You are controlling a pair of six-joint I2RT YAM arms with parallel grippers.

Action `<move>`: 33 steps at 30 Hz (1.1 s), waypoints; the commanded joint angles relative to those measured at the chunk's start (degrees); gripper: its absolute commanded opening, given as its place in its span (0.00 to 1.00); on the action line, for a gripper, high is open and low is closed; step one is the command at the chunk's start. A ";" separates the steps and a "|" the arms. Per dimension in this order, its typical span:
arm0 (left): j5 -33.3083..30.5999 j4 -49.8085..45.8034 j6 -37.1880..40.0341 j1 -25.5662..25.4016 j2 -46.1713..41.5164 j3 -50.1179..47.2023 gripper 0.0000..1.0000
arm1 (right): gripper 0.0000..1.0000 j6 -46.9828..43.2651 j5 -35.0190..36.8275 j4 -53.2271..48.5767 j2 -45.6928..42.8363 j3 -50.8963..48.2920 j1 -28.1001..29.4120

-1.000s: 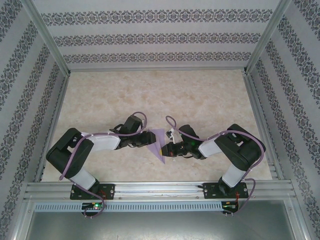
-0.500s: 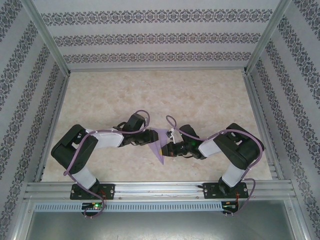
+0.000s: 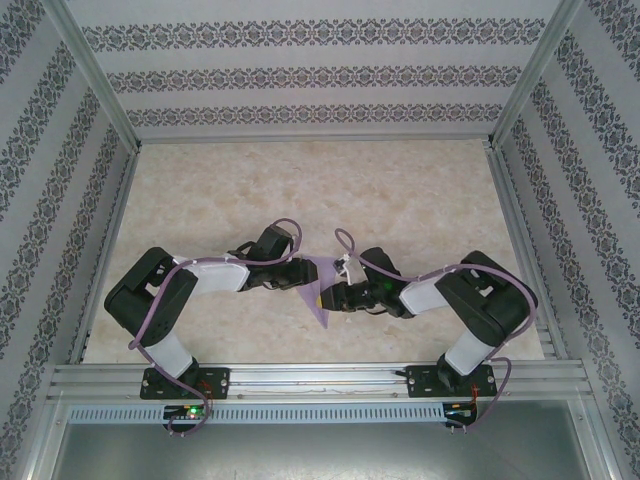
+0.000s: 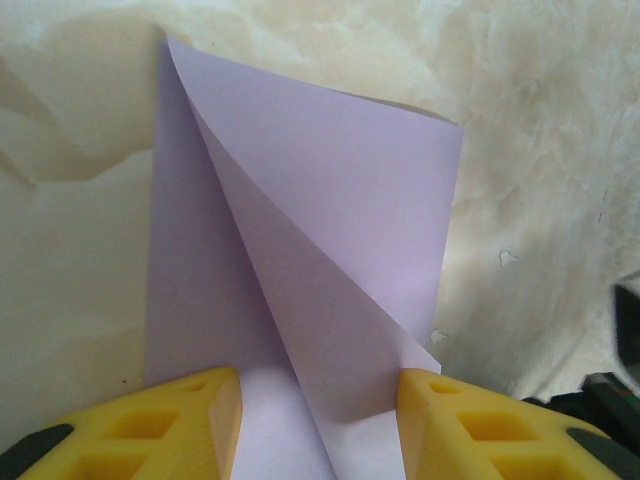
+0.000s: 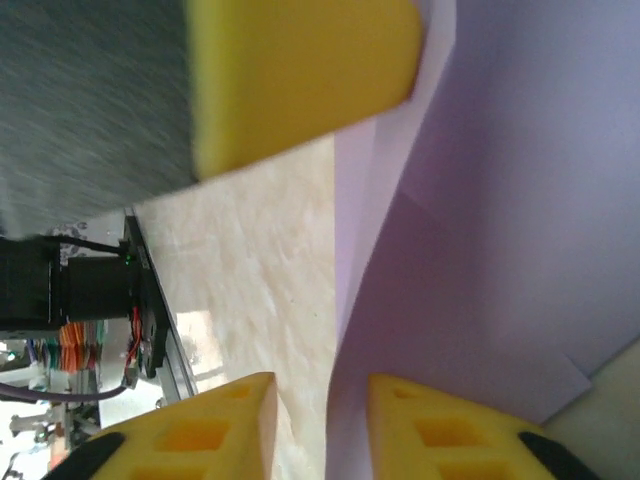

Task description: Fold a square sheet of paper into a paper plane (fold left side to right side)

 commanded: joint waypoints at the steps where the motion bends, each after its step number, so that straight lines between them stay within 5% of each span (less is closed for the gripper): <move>1: -3.12 -3.93 1.42 -0.61 1.38 -0.10 0.45 | 0.37 -0.98 0.85 -2.22 -3.76 0.26 -1.70; 12: -3.48 -4.20 1.63 -0.62 0.32 -0.72 0.45 | 0.43 -1.50 0.57 -7.19 -1.74 4.32 -4.19; 33: -3.40 -4.19 1.79 -0.61 0.63 -0.30 0.45 | 0.22 -0.41 2.61 -6.90 5.03 8.03 -2.43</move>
